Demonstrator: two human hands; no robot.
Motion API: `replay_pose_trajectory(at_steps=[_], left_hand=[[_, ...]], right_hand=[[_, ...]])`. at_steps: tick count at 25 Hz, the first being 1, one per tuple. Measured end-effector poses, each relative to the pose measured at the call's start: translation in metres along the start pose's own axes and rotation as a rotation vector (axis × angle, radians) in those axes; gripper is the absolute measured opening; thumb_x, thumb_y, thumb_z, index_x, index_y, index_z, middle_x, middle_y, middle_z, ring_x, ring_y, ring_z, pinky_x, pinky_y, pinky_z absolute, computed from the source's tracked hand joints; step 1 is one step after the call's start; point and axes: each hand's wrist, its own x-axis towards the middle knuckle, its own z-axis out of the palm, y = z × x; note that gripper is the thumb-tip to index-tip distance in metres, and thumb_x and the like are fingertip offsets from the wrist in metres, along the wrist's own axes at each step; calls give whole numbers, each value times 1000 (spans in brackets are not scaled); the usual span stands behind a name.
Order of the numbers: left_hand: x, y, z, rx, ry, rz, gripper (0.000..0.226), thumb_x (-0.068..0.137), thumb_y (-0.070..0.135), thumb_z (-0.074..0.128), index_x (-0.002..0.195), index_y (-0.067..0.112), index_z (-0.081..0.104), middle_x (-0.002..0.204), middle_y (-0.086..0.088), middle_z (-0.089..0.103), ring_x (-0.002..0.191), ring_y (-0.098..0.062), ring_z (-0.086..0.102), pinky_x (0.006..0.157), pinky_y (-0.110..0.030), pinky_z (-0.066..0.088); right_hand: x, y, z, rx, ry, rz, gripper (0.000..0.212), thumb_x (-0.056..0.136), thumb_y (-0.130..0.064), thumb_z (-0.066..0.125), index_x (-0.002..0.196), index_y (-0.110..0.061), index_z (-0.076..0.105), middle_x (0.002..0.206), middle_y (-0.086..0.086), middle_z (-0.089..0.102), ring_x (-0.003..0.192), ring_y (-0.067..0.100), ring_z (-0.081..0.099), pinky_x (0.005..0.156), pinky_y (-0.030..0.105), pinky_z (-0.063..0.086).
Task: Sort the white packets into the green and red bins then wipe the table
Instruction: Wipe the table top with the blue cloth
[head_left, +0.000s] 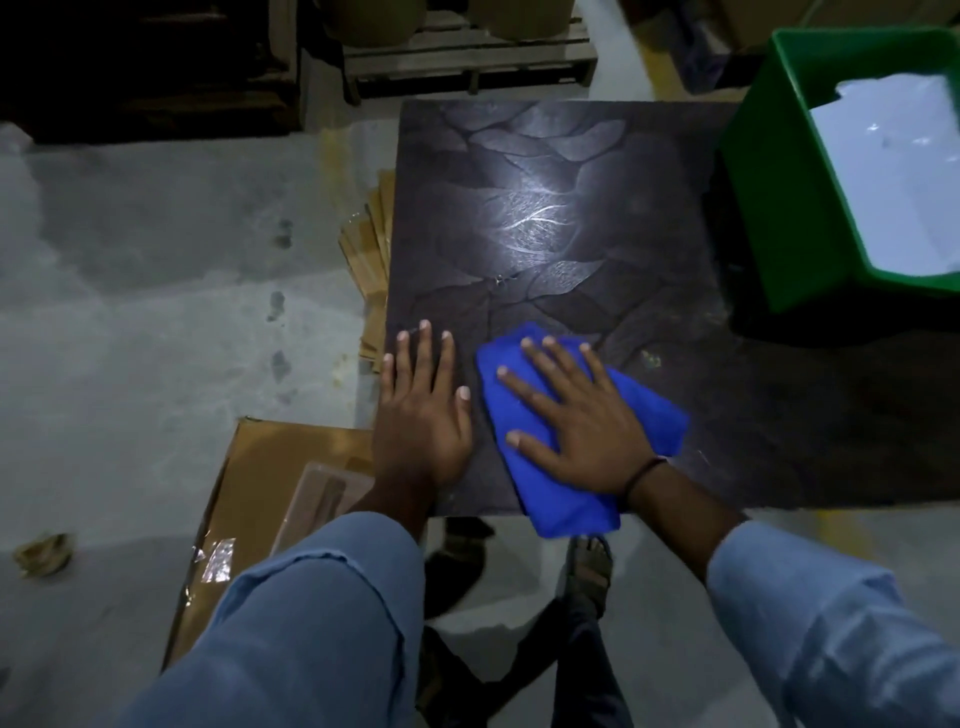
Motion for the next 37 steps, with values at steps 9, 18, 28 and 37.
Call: replay_pose_trajectory(at_steps=[9, 18, 28, 37], left_hand=[[3, -2, -3, 1, -38, -22, 67, 99, 36, 34, 161, 14, 23, 169, -13, 14, 157, -35, 9, 124, -54, 16], [1, -5, -5, 3, -45, -23, 68, 99, 37, 35, 161, 15, 23, 170, -12, 13, 157, -33, 7, 125, -53, 15], [2, -1, -5, 4, -50, -36, 67, 100, 37, 35, 162, 16, 20, 170, -10, 11, 158, -31, 4, 126, -51, 13], [2, 1, -5, 21, -64, -33, 66, 100, 34, 36, 162, 14, 20, 170, -12, 12, 158, -32, 5, 125, -52, 14]], right_hand=[[-7, -29, -6, 2, -89, -99, 73, 99, -66, 31, 160, -31, 12, 168, 7, 1, 155, 28, -5, 122, 58, 8], [48, -11, 9, 2, 34, 484, 73, 97, -67, 30, 159, -29, 21, 167, 10, 12, 154, 31, 7, 122, 57, 7], [41, 16, 10, 4, 68, 343, 69, 97, -67, 33, 157, -35, 24, 167, 5, 17, 154, 27, 11, 123, 54, 10], [30, 1, -4, -9, -69, -273, 73, 98, -66, 34, 160, -31, 14, 168, 7, 5, 155, 27, -3, 124, 55, 6]])
